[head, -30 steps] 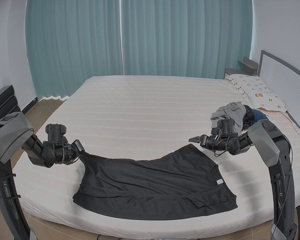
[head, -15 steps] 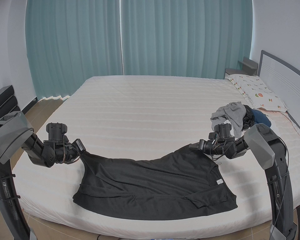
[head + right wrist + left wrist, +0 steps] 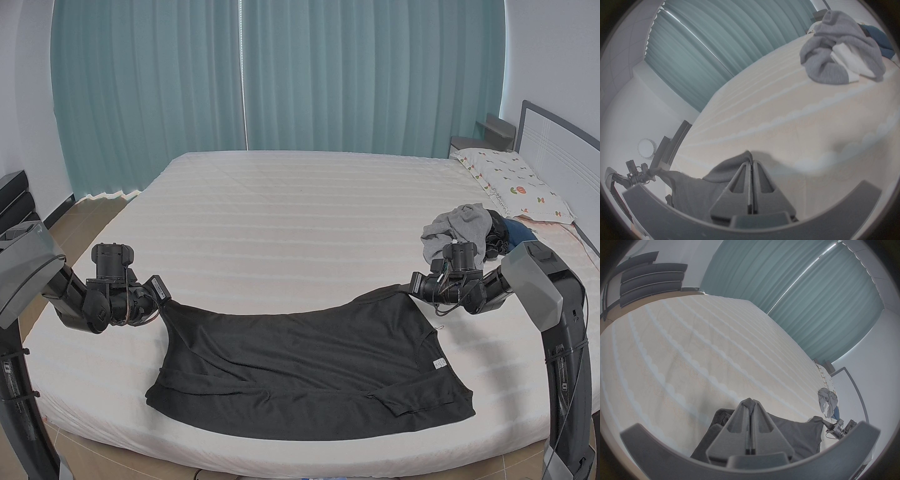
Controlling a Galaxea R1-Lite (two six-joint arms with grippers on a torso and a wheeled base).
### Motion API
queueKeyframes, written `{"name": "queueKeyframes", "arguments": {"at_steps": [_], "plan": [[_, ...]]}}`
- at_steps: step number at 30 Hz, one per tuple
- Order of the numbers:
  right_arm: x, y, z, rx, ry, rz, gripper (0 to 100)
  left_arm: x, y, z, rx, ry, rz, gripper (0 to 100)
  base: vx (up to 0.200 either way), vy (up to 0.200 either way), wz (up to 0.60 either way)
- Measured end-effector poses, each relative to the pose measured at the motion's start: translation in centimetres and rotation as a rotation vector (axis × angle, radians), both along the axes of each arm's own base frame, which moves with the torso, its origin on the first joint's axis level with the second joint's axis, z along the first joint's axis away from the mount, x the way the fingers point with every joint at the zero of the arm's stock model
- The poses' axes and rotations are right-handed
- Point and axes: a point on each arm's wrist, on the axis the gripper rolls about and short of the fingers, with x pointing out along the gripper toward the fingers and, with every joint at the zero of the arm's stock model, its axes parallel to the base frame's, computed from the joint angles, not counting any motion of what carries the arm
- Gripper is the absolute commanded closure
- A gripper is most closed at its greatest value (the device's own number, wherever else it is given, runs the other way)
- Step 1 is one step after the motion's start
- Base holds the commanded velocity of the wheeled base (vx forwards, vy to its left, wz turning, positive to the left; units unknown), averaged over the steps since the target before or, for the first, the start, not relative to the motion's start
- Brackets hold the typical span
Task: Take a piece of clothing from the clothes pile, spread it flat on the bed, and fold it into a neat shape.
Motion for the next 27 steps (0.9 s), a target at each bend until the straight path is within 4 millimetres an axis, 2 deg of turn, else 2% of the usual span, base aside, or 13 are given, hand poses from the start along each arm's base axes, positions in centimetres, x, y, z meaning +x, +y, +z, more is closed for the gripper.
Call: {"name": "queueKeyframes", "arguments": {"at_steps": [8, 15, 20, 27], "plan": [[-1.5, -1.7, 1.8, 0.009, -0.1, -0.034, 100, 0.5, 0.3, 0.4, 0.022, -0.024, 0.036, 100, 0.0, 0.0, 0.0], [-3.0, -2.5, 3.1, 0.02, -0.119, -0.054, 100, 0.7, 0.6, 0.3, 0.027, -0.027, 0.048, 100, 0.0, 0.0, 0.0], [-3.7, -3.1, 4.7, 0.054, -0.131, -0.084, 100, 0.9, 0.7, 0.2, 0.026, -0.032, 0.05, 100, 0.0, 0.0, 0.0], [-5.8, -3.5, 4.4, 0.058, -0.072, -0.065, 100, 1.2, 1.1, 0.2, 0.026, -0.038, 0.057, 100, 0.0, 0.0, 0.0]]}}
